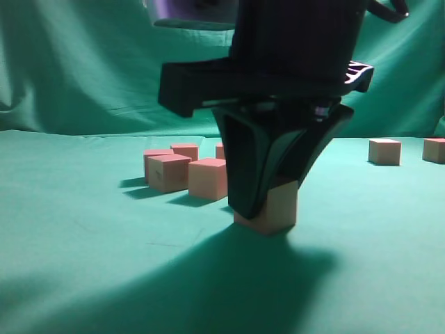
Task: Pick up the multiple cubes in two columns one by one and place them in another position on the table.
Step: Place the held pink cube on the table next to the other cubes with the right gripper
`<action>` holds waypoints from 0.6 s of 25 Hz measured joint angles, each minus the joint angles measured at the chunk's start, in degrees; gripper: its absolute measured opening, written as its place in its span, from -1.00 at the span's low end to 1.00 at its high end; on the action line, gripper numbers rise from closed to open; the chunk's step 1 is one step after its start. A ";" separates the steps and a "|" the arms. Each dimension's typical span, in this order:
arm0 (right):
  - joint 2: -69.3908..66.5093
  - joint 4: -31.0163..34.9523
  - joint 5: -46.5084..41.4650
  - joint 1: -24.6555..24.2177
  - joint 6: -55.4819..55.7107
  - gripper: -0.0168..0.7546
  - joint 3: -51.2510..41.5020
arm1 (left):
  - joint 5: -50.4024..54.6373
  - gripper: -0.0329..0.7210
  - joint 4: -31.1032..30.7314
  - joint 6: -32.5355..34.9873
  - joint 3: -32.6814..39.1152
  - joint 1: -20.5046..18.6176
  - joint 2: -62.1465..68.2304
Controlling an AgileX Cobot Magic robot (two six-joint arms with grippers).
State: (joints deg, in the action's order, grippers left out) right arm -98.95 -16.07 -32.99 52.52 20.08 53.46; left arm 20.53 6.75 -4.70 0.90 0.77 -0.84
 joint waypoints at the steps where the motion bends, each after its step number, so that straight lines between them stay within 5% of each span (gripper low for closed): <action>1: 0.00 0.00 0.11 0.00 0.00 -0.27 0.00 | 0.00 -0.91 0.00 0.00 0.00 0.00 0.00; 10: -0.11 -0.03 0.26 0.00 0.00 -0.27 0.00 | 0.00 -0.91 0.00 0.00 0.00 0.00 0.00; 15: 0.31 -0.03 -0.10 0.00 0.00 0.44 0.00 | 0.00 -0.91 0.00 0.00 0.00 0.00 0.00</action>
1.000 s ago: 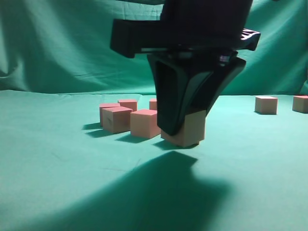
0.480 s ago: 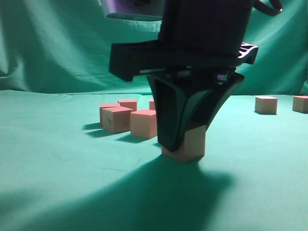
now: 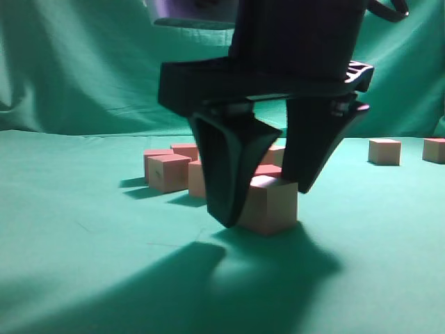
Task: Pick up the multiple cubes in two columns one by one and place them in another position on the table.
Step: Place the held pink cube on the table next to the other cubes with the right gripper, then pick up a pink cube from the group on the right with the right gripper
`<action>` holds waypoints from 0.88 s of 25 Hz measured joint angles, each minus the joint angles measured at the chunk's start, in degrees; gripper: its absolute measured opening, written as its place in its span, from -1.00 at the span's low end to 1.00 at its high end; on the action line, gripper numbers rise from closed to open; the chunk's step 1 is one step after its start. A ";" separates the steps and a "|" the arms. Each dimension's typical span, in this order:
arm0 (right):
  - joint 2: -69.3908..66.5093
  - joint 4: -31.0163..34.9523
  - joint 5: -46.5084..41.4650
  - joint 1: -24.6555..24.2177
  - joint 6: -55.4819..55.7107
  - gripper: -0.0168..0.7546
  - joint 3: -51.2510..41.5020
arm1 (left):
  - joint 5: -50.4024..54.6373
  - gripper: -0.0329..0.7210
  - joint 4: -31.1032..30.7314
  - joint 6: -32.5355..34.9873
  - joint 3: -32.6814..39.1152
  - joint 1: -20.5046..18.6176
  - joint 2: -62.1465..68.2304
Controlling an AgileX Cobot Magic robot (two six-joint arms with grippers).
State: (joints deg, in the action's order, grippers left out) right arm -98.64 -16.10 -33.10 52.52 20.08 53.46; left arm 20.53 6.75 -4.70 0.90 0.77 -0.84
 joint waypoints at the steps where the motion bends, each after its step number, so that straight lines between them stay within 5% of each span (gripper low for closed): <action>1: 0.44 0.00 -0.11 0.00 0.00 0.53 0.00 | 0.00 -0.91 0.00 0.00 0.00 0.00 0.00; 11: 6.21 -2.37 -24.08 0.00 0.11 0.63 11.15 | 0.00 -0.91 0.00 0.00 0.00 0.00 0.00; 16: 9.29 -14.98 -35.27 -0.58 5.26 0.63 17.48 | 0.00 -0.91 0.00 0.00 0.00 0.00 0.00; 22: 10.26 -17.63 -36.22 -14.42 7.81 0.63 21.00 | 0.00 -0.91 0.00 0.00 0.00 0.00 0.00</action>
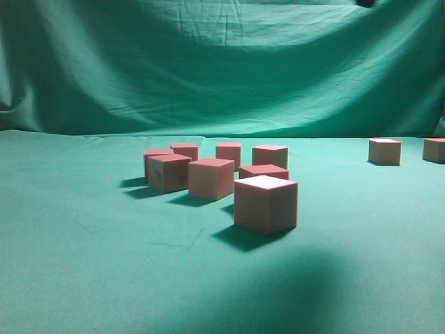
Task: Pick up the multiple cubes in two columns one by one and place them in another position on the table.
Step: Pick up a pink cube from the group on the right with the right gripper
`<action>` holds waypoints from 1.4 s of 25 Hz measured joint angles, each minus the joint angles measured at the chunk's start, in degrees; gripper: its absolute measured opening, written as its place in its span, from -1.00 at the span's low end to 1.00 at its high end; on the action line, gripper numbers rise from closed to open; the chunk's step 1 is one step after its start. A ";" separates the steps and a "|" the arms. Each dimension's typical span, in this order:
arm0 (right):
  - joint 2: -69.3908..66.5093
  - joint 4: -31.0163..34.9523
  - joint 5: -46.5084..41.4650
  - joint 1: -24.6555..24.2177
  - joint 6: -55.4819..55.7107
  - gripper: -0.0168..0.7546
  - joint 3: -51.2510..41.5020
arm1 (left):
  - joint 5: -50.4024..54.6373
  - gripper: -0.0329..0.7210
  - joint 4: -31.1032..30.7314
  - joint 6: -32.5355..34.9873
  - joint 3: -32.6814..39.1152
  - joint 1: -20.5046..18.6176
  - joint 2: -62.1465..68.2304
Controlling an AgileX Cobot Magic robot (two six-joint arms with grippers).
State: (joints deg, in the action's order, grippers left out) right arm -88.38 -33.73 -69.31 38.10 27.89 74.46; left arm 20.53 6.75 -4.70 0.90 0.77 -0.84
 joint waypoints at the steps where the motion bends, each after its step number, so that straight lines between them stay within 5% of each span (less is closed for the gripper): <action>1: 0.00 1.56 0.75 -3.98 -0.23 0.51 0.04 | 0.00 -0.91 0.00 0.00 0.00 0.00 0.00; 7: -3.29 17.72 9.98 -21.69 -7.15 0.50 1.30 | 0.00 -0.91 0.00 0.00 0.00 0.00 0.00; 11: -10.28 26.87 11.69 -28.43 -14.30 0.50 5.96 | 0.00 -0.91 0.00 0.00 0.00 0.00 0.00; 23: -33.84 30.72 13.07 -29.93 -20.96 0.50 25.86 | 0.00 -0.91 0.00 0.00 0.00 0.00 0.00; 33: -39.02 33.04 12.69 -29.93 -21.19 0.50 28.10 | 0.00 -0.91 0.00 0.00 0.00 0.00 0.00; 35: -39.38 33.36 12.68 -29.93 -21.19 0.23 28.10 | 0.00 -0.91 0.00 0.00 0.00 0.00 0.00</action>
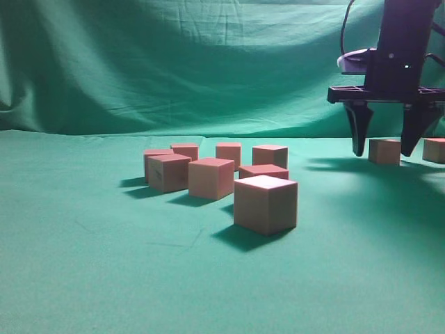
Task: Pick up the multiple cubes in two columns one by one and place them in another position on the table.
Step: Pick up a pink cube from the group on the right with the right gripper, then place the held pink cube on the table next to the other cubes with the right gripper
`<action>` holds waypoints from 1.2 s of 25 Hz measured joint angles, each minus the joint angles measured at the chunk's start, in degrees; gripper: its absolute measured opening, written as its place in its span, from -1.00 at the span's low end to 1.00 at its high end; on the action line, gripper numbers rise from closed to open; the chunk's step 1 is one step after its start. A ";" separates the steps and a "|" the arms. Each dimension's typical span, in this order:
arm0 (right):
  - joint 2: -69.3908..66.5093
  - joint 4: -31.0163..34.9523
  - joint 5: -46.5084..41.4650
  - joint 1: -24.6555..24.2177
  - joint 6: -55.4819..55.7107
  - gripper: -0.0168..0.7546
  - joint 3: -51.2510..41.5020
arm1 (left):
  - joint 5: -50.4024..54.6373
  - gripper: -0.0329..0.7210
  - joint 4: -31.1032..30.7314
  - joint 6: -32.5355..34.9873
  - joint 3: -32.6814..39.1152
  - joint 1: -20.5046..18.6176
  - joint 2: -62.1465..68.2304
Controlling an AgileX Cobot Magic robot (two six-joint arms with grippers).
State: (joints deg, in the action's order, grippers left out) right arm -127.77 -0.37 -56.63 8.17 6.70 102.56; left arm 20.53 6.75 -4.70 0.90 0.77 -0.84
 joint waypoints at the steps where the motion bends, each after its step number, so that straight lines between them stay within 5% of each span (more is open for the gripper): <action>1: -0.25 0.00 -0.21 0.00 -0.10 0.11 0.00 | 0.00 -0.91 0.00 0.00 0.00 0.00 0.00; 4: -0.44 0.13 -0.97 0.00 -0.08 -0.30 0.10 | 0.00 -0.91 0.00 0.00 0.00 0.00 0.00; 15: 6.89 0.13 -12.77 2.70 -0.21 -0.28 12.12 | 0.00 -0.91 0.00 0.00 0.00 0.00 0.00; 23: 20.82 0.13 -14.50 14.00 -2.70 -0.28 9.03 | 0.00 -0.91 0.00 0.00 0.00 0.00 0.00; 30: 31.15 0.13 -14.63 27.54 -5.36 -0.28 -8.38 | 0.00 -0.91 0.00 0.00 0.00 0.00 0.00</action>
State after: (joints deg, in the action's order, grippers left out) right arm -96.62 -0.24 -71.26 35.71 1.34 94.19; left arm 20.53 6.75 -4.70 0.90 0.77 -0.84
